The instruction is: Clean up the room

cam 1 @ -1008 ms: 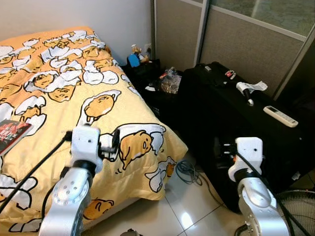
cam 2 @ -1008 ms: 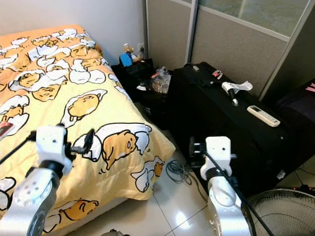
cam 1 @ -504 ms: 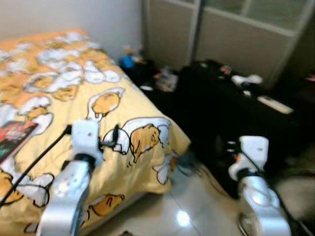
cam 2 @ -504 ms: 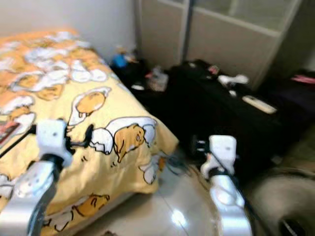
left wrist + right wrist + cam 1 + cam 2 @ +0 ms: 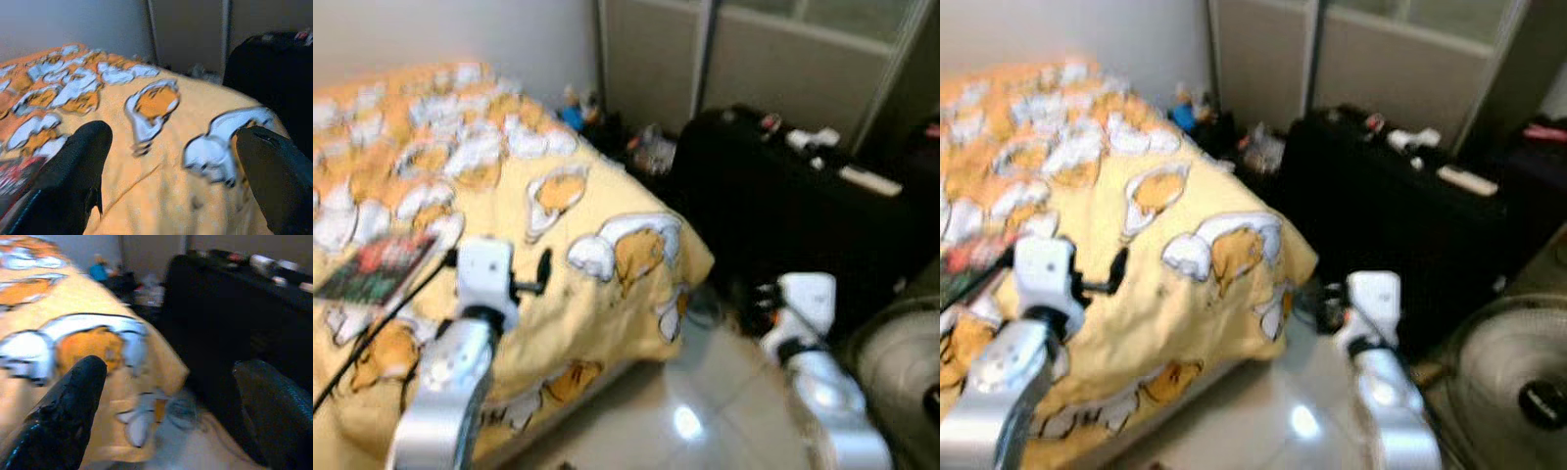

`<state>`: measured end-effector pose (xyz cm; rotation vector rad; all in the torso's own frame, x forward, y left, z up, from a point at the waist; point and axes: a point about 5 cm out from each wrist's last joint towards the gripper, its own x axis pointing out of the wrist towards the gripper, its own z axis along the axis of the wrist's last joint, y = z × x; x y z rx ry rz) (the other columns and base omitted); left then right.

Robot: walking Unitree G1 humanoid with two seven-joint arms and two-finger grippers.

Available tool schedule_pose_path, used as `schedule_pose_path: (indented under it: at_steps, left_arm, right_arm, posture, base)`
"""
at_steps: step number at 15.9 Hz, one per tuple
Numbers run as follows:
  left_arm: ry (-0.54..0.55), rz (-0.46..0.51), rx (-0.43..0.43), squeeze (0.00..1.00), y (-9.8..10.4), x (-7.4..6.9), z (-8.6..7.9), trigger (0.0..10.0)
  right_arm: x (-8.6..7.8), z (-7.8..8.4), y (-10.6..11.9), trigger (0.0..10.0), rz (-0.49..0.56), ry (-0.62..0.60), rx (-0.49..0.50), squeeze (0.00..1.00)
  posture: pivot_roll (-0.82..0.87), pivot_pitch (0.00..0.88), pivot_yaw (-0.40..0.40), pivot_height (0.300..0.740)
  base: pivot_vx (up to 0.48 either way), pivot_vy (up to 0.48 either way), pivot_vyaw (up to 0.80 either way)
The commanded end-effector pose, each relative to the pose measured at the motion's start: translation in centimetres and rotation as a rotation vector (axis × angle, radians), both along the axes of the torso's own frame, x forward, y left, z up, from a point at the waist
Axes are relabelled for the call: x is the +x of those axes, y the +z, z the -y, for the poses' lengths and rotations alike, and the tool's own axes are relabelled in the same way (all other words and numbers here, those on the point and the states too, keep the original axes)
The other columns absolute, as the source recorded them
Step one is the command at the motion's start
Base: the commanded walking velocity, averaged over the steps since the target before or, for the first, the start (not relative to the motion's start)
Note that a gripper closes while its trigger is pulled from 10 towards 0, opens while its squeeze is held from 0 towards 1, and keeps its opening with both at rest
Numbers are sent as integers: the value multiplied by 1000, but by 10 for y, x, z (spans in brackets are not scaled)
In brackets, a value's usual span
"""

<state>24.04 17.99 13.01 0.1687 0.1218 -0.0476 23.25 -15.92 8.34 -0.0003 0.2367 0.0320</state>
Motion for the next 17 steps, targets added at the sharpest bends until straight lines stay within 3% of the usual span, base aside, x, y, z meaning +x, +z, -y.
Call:
schedule_pose_path:
  at_steps: [1,8,10,14,17]
  left_arm:
    - [-9,7,6,1000,4,2,2,10000]
    - [-20,11,5,1000,5,5,3,10000]
    - [-20,4,4,1000,4,3,2,10000]
    - [-22,6,4,1000,4,4,2,10000]
    - [-27,2,9,1000,3,2,2,10000]
  right_arm:
    - [4,1,5,10000,17,-4,-10,0]
    - [6,4,5,10000,10,-31,-18,0]
    - [6,1,6,10000,23,19,-56,0]
    - [9,-4,6,10000,25,31,-64,0]
    - [10,1,5,10000,21,-9,-46,0]
  posture:
    - [32,0,53,740]
    - [24,0,61,740]
    - [22,0,67,740]
    - [31,0,60,740]
    - [21,0,63,740]
  base:
    - [0,292,0]
    - [0,297,0]
    - [0,315,0]
    - [0,314,731]
    - [0,317,0]
